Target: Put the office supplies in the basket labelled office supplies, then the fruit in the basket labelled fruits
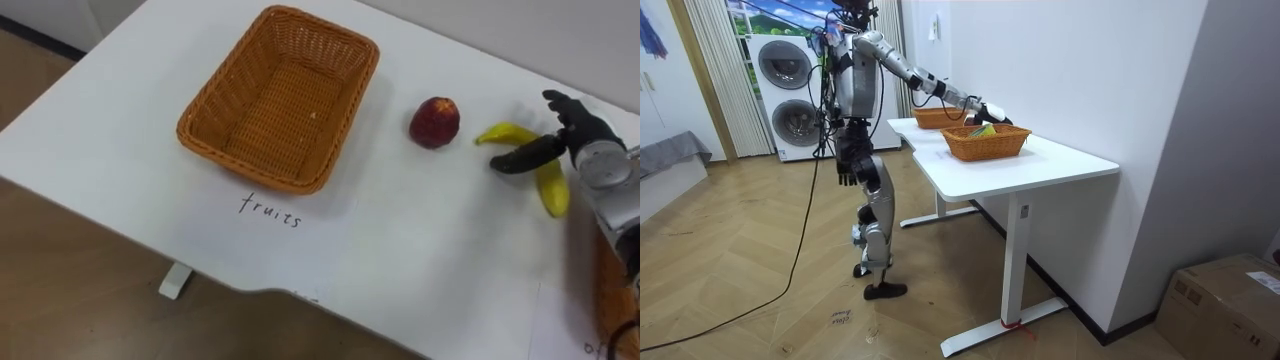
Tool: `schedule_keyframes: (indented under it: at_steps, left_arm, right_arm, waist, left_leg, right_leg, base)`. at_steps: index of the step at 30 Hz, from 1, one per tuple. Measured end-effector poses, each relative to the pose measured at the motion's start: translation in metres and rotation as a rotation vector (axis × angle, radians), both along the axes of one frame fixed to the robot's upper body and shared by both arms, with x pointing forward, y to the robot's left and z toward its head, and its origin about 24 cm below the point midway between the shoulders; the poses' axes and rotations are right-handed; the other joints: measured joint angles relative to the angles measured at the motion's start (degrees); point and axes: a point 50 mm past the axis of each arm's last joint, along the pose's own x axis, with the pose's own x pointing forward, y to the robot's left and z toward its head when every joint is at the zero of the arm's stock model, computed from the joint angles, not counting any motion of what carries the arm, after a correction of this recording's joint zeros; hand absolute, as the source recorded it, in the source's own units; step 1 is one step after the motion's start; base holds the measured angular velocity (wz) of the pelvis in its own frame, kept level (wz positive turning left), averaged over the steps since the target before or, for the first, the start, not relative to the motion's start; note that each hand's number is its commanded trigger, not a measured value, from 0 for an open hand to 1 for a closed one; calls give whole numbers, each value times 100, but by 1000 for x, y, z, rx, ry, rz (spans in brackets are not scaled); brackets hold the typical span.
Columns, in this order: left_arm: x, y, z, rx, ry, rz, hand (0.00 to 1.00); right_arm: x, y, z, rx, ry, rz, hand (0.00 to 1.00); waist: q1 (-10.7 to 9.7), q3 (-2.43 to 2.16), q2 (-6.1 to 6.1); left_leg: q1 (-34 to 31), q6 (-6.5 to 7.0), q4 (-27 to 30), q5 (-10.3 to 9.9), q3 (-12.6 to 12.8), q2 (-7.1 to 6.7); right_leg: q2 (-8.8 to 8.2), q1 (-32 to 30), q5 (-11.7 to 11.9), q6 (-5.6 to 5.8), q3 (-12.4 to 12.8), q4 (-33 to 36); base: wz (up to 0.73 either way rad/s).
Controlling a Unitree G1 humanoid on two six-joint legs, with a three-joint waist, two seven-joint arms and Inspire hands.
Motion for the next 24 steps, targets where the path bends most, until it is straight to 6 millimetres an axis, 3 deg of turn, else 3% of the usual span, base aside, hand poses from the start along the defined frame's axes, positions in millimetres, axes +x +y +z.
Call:
schedule_keyframes:
  at_steps: [9,14,24]
  left_arm:
    - [14,0,2,-1,-28,-33,0]
    - [18,0,3,-15,-45,-9,0]
    - [21,-3,2,-30,-51,-11,0]
  right_arm:
    - [-2,-11,1,28,51,-20,0]
    - [-3,-13,-1,45,79,-21,0]
    - [-3,-12,-2,96,109,2,0]
  waist:
    - [69,6,-10]
    - [57,68,-57]
    - [66,67,-46]
  left_leg:
    - [45,7,8,10,57,-2]
    - [36,7,-1,9,62,1]
    - [27,8,17,8,73,1]
  right_leg:
    - [-16,-8,0,0,18,0]
    - [-24,-7,1,-1,11,1]
    - [0,-9,11,-5,11,3]
  base:
    - [-2]
    - [0]
    - [0]
